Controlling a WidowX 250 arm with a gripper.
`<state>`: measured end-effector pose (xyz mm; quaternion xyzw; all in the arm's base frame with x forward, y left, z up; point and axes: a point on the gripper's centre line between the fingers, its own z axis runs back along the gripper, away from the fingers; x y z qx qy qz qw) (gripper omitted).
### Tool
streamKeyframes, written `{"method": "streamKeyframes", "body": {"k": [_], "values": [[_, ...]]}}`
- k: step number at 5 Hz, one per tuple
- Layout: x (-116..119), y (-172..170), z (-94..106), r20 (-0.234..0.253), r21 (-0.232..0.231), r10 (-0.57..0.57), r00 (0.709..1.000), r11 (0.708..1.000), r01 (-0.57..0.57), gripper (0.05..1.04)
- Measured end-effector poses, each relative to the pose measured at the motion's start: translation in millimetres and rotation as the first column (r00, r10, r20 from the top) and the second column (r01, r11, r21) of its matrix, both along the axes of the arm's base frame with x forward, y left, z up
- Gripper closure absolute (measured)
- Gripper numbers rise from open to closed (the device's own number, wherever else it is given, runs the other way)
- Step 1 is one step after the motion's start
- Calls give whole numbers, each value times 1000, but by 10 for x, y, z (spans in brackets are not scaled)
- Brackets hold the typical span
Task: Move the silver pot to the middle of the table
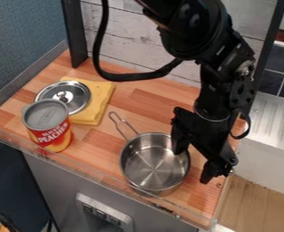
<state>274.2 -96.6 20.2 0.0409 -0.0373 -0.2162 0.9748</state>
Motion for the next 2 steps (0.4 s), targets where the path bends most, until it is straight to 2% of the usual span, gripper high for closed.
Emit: {"method": "streamKeyframes", "body": {"k": [1,2], "values": [[-48,51,-53,-22,28,24,999,999,-24,85],[-120,103,-101,-37,49,41,998,998,-39,128]]}}
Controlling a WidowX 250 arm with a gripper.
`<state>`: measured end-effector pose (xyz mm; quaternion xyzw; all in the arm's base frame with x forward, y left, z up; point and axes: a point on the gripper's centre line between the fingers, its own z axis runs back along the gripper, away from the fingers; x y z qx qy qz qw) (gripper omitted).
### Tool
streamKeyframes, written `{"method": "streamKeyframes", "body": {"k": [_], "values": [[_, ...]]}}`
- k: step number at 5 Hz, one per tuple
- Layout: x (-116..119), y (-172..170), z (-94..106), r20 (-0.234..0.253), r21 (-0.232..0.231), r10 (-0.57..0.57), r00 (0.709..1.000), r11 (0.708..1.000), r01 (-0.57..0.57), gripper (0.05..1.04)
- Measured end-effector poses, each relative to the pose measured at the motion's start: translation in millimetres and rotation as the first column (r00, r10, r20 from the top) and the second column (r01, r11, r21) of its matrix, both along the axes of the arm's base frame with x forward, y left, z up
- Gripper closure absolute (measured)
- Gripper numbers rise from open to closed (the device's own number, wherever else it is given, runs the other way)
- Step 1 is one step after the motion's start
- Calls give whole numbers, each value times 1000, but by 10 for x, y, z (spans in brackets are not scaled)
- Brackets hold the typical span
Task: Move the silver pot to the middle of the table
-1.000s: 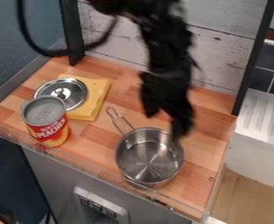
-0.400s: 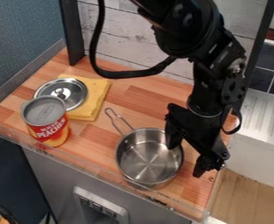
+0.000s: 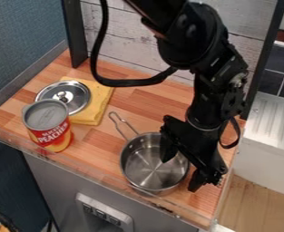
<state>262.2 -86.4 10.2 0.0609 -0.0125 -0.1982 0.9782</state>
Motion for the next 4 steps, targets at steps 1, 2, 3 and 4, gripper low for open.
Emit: {"method": "streamKeyframes", "body": {"k": [1,2,3,4], "values": [[-58,41,-46,-8,14,-2,1000,1000,2,410],[-61,41,-51,-9,14,-24,1000,1000,24,720],[-69,51,-40,-20,19,-49,999,999,50,929],[16,43,28,-10,3,-40,999,999,40,1006]]}}
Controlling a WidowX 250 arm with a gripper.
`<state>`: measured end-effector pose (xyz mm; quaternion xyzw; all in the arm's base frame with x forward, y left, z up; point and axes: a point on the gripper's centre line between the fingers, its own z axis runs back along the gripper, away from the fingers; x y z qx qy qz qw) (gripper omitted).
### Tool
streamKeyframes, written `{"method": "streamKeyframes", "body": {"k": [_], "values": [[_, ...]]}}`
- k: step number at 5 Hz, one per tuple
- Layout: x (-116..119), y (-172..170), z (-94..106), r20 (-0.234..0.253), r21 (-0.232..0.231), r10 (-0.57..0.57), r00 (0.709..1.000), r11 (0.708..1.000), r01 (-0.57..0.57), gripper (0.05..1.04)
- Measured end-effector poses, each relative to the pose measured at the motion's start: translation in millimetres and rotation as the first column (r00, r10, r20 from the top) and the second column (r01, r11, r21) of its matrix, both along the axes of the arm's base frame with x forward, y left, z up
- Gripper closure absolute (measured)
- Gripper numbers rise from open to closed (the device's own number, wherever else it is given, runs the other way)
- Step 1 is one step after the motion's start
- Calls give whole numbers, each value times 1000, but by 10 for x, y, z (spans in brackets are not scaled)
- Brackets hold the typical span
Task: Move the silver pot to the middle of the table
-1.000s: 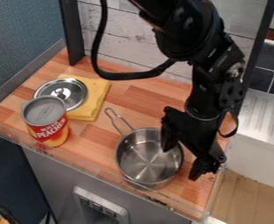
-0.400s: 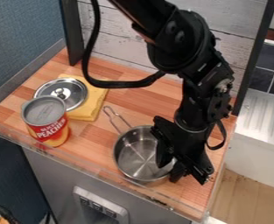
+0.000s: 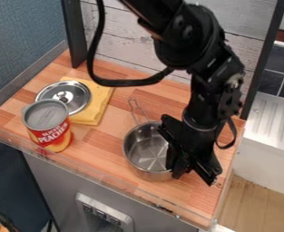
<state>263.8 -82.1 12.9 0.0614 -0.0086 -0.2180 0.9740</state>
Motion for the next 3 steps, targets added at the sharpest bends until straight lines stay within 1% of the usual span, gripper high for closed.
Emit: {"method": "streamKeyframes", "body": {"k": [1,2,3], "values": [[221,0,163,42,-19,12,999,1000,-12,1013],[578,14,432,128,-56,88,988,995,-81,1013],[848,98,348,103,-55,172,980,984,-167,1013]]}}
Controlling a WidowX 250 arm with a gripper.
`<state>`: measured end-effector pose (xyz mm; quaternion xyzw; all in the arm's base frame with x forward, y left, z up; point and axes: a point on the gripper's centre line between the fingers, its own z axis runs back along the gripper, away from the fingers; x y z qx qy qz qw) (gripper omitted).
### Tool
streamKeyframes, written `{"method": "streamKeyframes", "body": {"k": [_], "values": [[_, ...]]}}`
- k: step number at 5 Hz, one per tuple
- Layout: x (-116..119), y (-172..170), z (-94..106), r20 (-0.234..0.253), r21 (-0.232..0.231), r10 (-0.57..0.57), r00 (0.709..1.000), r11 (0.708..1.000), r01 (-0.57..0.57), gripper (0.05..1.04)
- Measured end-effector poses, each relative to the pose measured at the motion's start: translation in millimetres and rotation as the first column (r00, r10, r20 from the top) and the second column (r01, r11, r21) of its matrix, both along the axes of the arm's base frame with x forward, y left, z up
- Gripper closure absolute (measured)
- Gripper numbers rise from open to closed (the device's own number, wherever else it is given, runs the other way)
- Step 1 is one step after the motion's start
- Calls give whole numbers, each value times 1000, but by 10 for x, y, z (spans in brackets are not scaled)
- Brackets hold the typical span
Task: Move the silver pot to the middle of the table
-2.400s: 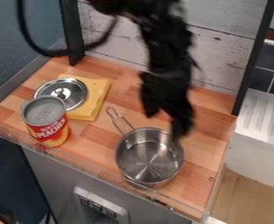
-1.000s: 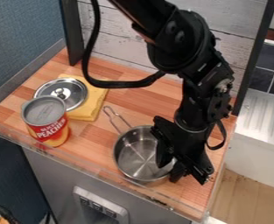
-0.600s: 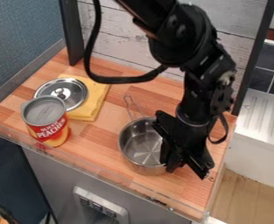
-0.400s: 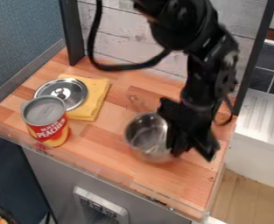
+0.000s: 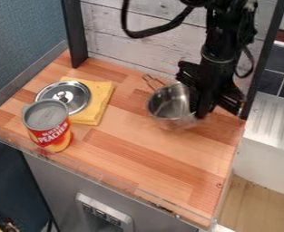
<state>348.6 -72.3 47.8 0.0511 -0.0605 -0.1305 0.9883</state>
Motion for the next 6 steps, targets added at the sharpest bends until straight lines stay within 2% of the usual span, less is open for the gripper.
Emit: {"method": "streamKeyframes", "body": {"k": [1,2,3,4,5,6], "values": [[162,96,-138,-34,27,69,997,997,-68,1014],[266,214,-218,-51,35,131,990,991,-130,1015],[308,320,-289,-76,47,193,978,981,-189,991],[312,360,-299,-85,23,227,970,974,-226,842],[309,350,-267,-78,-11,227,971,974,-228,573],[316,338,68,2,-70,215,977,974,-215,242]]}}
